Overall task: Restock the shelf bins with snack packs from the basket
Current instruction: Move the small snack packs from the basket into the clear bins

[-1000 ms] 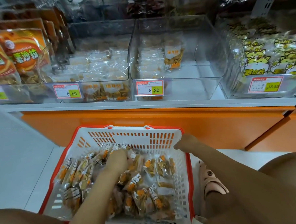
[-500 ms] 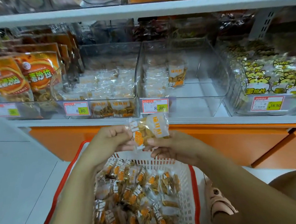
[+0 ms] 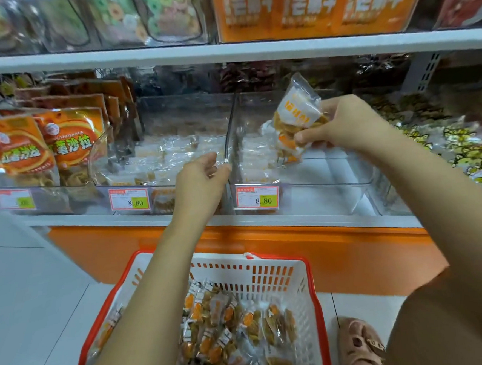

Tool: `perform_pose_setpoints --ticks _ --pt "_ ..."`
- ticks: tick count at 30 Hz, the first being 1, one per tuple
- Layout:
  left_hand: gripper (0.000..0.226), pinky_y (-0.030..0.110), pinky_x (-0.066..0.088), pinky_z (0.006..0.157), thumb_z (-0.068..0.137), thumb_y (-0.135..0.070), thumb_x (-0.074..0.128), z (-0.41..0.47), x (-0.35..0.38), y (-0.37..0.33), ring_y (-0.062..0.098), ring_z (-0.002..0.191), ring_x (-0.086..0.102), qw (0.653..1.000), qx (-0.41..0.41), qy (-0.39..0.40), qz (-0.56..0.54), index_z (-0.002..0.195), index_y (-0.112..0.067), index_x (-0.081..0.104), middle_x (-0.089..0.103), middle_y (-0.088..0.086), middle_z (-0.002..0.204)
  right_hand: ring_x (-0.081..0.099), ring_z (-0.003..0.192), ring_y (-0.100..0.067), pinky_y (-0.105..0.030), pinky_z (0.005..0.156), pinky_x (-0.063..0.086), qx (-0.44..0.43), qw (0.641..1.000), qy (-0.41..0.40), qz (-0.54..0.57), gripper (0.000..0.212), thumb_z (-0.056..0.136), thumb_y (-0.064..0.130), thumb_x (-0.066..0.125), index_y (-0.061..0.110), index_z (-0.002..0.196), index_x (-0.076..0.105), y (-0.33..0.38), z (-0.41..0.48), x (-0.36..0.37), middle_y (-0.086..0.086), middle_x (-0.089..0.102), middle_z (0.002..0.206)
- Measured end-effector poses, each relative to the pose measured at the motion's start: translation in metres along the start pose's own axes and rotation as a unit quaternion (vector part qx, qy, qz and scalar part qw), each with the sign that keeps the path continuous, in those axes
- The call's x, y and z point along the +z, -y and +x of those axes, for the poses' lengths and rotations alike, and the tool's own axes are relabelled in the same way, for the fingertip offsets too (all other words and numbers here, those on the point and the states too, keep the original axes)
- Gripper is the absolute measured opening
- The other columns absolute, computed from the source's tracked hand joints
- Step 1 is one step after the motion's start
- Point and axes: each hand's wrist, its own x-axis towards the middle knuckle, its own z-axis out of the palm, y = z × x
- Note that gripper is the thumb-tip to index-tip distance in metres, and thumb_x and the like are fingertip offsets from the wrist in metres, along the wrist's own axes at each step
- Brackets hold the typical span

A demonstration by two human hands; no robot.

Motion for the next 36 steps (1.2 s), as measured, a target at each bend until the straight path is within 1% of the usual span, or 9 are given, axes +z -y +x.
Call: perform_pose_setpoints --ticks 7,12,16,19,21,25,28,31,36 --pt "0.020 0.043 0.053 0.081 0.094 -0.023 0.056 0.018 0.016 0.006 0.027 0.090 0.066 0.998 0.041 0.028 0.050 0.103 -0.009 0.067 0.071 0.015 0.092 0.069 0.084 -0.026 -0.033 0.077 0.057 0.079 0.941 -0.003 -0.330 0.025 0.066 0.019 0.082 0.003 0.081 0.070 -0.043 0.061 0.014 -0.014 0.071 0.086" --pt "0.016 0.018 0.041 0.060 0.095 -0.024 0.054 0.019 0.017 0.013 0.019 0.073 0.060 0.993 0.069 0.024 0.098 0.095 -0.011 0.064 0.066 0.010 0.077 0.060 0.086 -0.021 -0.026 0.062 0.045 0.109 0.913 0.069 -0.388 0.032 0.078 0.024 0.074 0.014 0.059 0.050 -0.060 0.085 0.034 -0.006 0.060 0.082" --pt "0.026 0.032 0.050 0.069 0.096 -0.026 0.053 0.016 0.022 0.014 0.018 0.080 0.062 0.992 0.070 0.010 0.103 0.116 -0.014 0.064 0.069 0.003 0.084 0.055 0.074 -0.016 -0.019 0.052 0.037 0.183 0.924 0.068 -0.330 0.036 0.079 0.028 0.074 0.016 0.054 0.050 -0.075 0.103 0.035 -0.001 0.055 0.062" --pt "0.026 0.033 0.052 0.070 0.096 -0.025 0.052 0.014 0.024 0.013 0.017 0.079 0.062 0.990 0.075 -0.003 0.116 0.119 -0.016 0.063 0.069 0.000 0.085 0.063 0.080 -0.021 -0.028 0.078 0.053 0.230 0.956 0.050 -0.174 0.022 0.072 0.018 0.082 0.007 0.074 0.063 -0.089 0.112 0.041 -0.010 0.067 0.083" --pt "0.023 0.034 0.052 0.070 0.096 -0.025 0.052 0.014 0.024 0.012 0.018 0.079 0.063 0.990 0.078 -0.006 0.117 0.115 -0.016 0.063 0.069 0.001 0.085 0.066 0.086 -0.024 -0.037 0.091 0.053 0.248 0.966 0.026 -0.076 0.048 0.063 0.020 0.089 0.002 0.100 0.065 -0.096 0.117 0.043 -0.013 0.069 0.091" --pt "0.021 0.035 0.053 0.072 0.096 -0.023 0.052 0.014 0.025 0.012 0.018 0.080 0.063 0.991 0.075 -0.010 0.111 0.112 -0.016 0.064 0.069 0.002 0.086 0.070 0.092 -0.026 -0.041 0.092 0.053 0.234 0.971 0.043 0.019 0.103 0.015 0.047 0.095 0.001 0.102 0.064 -0.121 0.134 0.050 -0.013 0.073 0.095" --pt "0.022 0.032 0.051 0.071 0.097 -0.022 0.052 0.013 0.025 0.011 0.017 0.082 0.063 0.991 0.074 -0.006 0.113 0.115 -0.016 0.063 0.069 0.001 0.088 0.064 0.078 -0.021 -0.034 0.080 0.051 0.231 0.970 0.021 0.068 0.046 0.061 0.024 0.089 0.003 0.090 0.061 -0.102 0.119 0.051 -0.013 0.068 0.087" --pt "0.025 0.035 0.053 0.075 0.096 -0.021 0.052 0.013 0.024 0.010 0.018 0.084 0.064 0.991 0.073 0.002 0.108 0.118 -0.016 0.062 0.070 0.002 0.091 0.066 0.076 -0.020 -0.030 0.068 0.055 0.240 0.959 -0.035 0.146 0.052 0.064 0.019 0.088 0.000 0.103 0.059 -0.103 0.119 0.049 -0.014 0.068 0.090" --pt "0.025 0.039 0.054 0.077 0.097 -0.021 0.052 0.013 0.025 0.011 0.019 0.086 0.064 0.992 0.068 0.006 0.108 0.119 -0.015 0.061 0.070 0.003 0.092 0.051 0.055 -0.011 -0.014 0.039 0.043 0.269 0.950 -0.028 0.157 0.025 0.077 0.018 0.079 0.007 0.068 0.057 -0.094 0.112 0.050 -0.006 0.061 0.070"
